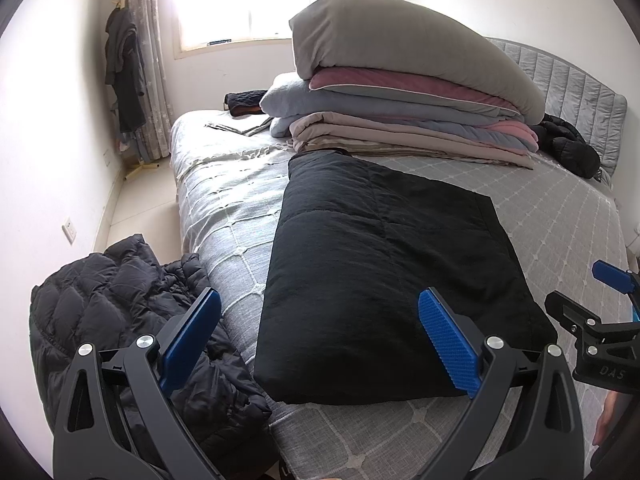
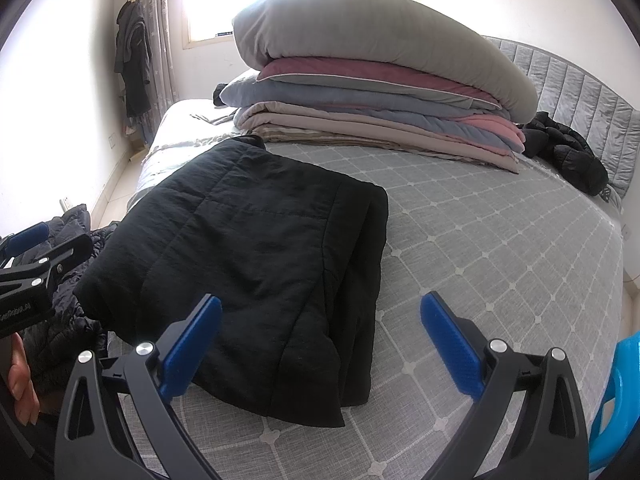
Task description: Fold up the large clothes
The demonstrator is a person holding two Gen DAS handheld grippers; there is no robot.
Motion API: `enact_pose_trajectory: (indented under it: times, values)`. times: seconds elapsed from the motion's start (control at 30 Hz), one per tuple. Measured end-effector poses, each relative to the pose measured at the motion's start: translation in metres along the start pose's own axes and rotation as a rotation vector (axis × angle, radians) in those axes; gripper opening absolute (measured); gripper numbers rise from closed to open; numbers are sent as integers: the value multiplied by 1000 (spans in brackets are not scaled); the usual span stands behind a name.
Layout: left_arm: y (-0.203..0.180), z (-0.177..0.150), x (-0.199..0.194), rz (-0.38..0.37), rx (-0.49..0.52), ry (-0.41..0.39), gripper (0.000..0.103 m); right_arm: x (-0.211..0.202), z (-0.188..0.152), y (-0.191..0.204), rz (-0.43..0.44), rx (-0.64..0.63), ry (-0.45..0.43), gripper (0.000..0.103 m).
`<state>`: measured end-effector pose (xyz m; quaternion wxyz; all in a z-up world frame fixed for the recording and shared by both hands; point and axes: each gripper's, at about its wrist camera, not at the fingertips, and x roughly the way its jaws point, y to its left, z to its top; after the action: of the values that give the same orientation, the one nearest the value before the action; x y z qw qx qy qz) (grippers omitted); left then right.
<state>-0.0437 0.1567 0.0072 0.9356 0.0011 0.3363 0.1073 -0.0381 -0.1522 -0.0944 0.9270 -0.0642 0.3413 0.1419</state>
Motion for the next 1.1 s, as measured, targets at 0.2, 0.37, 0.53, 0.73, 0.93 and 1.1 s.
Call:
enact_pose_trajectory:
  times: [0.2, 0.37, 0.53, 0.73, 0.93, 1.1]
  values:
    - [1, 1, 2, -1, 4, 2, 95, 0, 0, 0, 0, -1, 2, 96]
    - [1, 0, 1, 0, 3, 2, 95, 1, 0, 0, 0, -3, 3, 96]
    - [1, 1, 3, 0, 4, 5, 95, 1, 0, 0, 1, -3, 4, 96]
    - [5, 3, 5, -8, -8, 7, 95, 1, 0, -1, 4, -3, 7, 96]
    - [10, 6, 13, -45, -35, 33, 95, 2, 1, -2, 9, -3, 7, 96]
    - [8, 7, 17, -36, -23, 42, 95, 2, 1, -3, 11, -5, 8, 96]
